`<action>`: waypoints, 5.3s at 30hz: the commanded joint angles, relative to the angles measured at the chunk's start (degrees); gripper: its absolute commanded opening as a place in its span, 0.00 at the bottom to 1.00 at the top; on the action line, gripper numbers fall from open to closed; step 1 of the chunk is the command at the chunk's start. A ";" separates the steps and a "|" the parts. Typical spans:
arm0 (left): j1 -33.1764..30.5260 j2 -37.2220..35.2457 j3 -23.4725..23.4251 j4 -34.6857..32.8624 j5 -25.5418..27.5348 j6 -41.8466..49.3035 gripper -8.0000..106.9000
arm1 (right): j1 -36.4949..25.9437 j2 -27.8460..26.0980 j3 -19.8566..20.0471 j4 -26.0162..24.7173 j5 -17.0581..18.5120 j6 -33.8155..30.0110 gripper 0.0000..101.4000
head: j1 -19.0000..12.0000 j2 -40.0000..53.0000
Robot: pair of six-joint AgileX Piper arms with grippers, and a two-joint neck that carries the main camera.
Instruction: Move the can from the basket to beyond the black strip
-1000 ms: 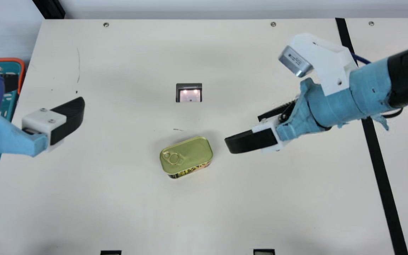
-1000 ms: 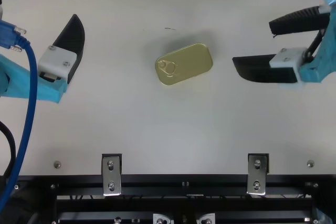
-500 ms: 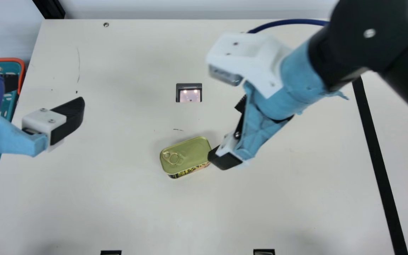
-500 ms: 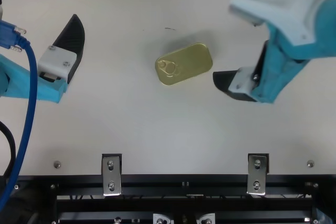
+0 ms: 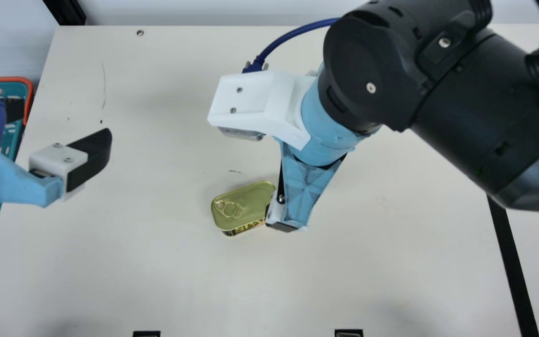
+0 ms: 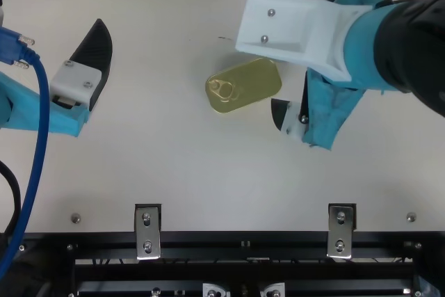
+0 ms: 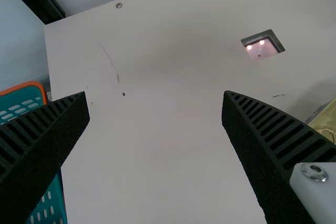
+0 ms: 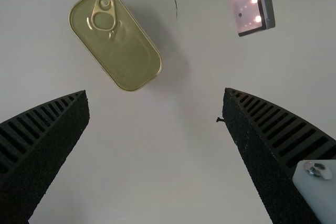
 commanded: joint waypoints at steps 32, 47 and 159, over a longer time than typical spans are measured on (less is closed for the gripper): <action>0.00 0.00 0.00 0.00 0.00 0.00 0.85 | 3.74 7.36 -1.21 9.27 -0.11 -29.02 1.00 | -0.07 -0.10; 0.00 0.00 0.00 0.00 0.00 0.00 0.85 | 5.71 11.63 -3.00 4.83 -0.11 -32.09 1.00 | -0.07 -0.10; 0.00 0.00 0.00 0.00 0.00 0.00 0.85 | -21.22 11.95 13.81 76.64 -29.93 -65.29 0.00 | -0.07 -0.10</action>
